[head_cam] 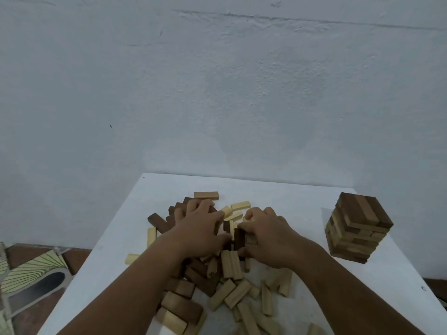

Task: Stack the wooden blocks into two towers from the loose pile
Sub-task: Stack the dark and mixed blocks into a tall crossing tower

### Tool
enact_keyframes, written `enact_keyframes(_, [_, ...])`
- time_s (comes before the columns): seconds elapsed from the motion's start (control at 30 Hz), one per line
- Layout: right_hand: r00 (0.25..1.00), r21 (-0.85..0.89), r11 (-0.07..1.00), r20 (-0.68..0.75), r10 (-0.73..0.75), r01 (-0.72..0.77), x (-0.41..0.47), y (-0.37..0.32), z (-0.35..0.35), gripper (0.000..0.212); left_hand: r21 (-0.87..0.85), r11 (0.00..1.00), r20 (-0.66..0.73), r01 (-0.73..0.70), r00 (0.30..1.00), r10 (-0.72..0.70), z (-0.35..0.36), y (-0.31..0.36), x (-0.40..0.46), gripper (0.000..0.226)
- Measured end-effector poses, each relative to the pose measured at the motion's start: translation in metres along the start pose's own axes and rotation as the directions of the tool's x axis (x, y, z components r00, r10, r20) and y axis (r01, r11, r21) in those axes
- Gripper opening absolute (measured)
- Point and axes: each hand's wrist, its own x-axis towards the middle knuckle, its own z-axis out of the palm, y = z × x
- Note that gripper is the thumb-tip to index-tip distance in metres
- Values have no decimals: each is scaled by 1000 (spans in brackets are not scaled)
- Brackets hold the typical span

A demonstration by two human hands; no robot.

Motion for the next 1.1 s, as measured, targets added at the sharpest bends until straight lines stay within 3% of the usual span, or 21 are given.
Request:
enact_keyframes(0.1, [999,38,999,-34,9,-8,2,-1,0,43,37,999,-2,4,1000,-4,2,1,2,57])
enact_keyframes(0.37, [992,264,964,-108,61,-31,0,2,-2,46,6,1000,-167,-6,986,7,7,1,-3,52])
enact_keyframes(0.5, [968,509,858,-179,177,-63,-7,5,-2,32,6,998,-238,67,969,-64,8,10,-2,43])
enact_keyframes(0.67, [924,683,729,-299,237,34,-18,8,-9,27,106,975,-221,197,960,-170,7,22,8,51])
enact_keyframes(0.83, [859,700,710,-408,311,75,-24,15,-14,27,190,952,-195,242,959,-205,8,28,14,58])
enact_keyframes(0.97, [823,744,655,-451,345,134,-26,16,-16,27,41,963,-226,266,941,-250,6,33,18,37])
enact_keyframes(1.1, [792,743,647,-496,357,174,-26,11,-13,29,-421,886,-294,192,895,-334,7,34,20,31])
